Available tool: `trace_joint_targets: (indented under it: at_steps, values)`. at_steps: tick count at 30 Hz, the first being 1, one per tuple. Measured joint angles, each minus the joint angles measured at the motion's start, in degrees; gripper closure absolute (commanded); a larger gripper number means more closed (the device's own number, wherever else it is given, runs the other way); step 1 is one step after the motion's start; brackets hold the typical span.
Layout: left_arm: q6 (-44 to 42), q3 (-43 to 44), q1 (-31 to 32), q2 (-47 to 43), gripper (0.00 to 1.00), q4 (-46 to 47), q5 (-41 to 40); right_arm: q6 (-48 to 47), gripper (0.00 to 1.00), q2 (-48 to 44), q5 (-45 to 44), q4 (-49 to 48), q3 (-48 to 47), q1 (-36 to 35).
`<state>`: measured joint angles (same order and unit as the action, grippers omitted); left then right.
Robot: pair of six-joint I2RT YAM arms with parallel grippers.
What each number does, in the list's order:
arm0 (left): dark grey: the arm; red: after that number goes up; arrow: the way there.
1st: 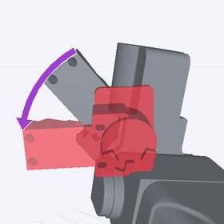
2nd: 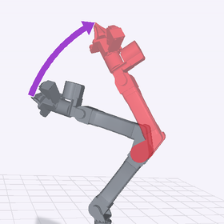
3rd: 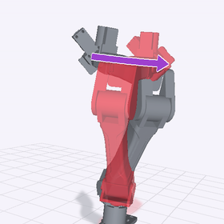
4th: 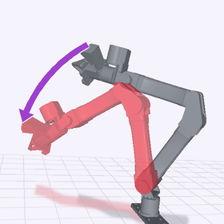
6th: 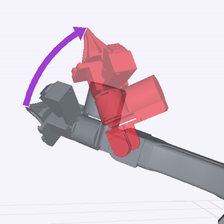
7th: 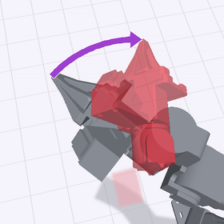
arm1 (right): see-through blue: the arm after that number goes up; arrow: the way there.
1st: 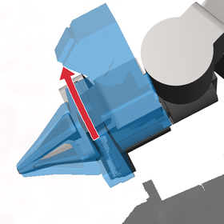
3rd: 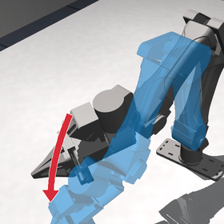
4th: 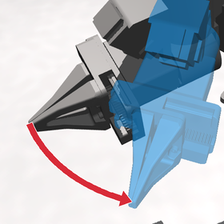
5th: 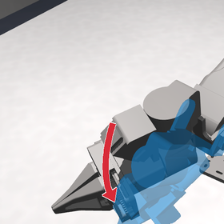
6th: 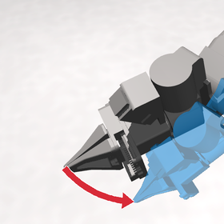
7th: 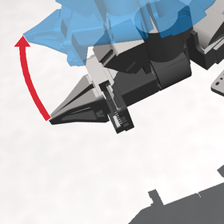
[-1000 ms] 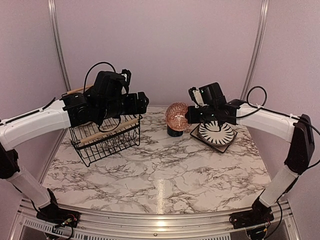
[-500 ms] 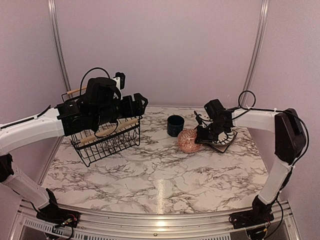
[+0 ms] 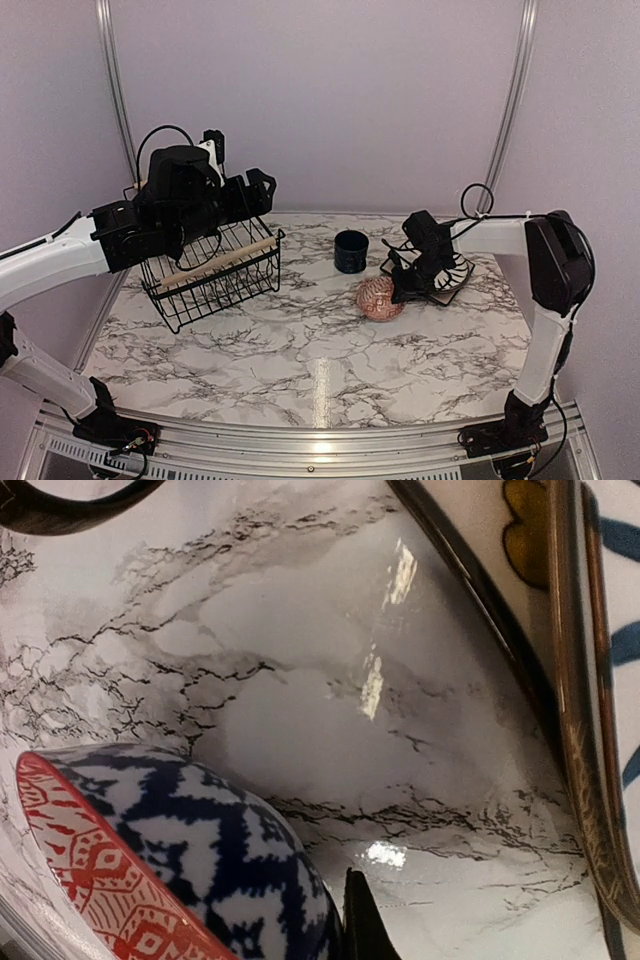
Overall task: Unload the mixed dishes from the dish rack
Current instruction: Place the bowl at the center of the board.
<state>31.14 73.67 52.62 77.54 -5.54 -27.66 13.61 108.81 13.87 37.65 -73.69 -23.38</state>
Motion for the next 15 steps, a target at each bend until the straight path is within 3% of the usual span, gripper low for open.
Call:
trace_joint_targets:
  at_steps: [11,15]
  values:
    - [-0.92,-4.66,0.00,-4.59,0.08,1.55,-6.12,-1.42,0.95,3.41,-1.44,0.63,-4.92,0.15]
    - [-1.55,-5.55,-0.04,-5.92,0.07,2.51,-7.65,-1.27,0.82,3.48,-1.55,0.85,-5.18,0.15]
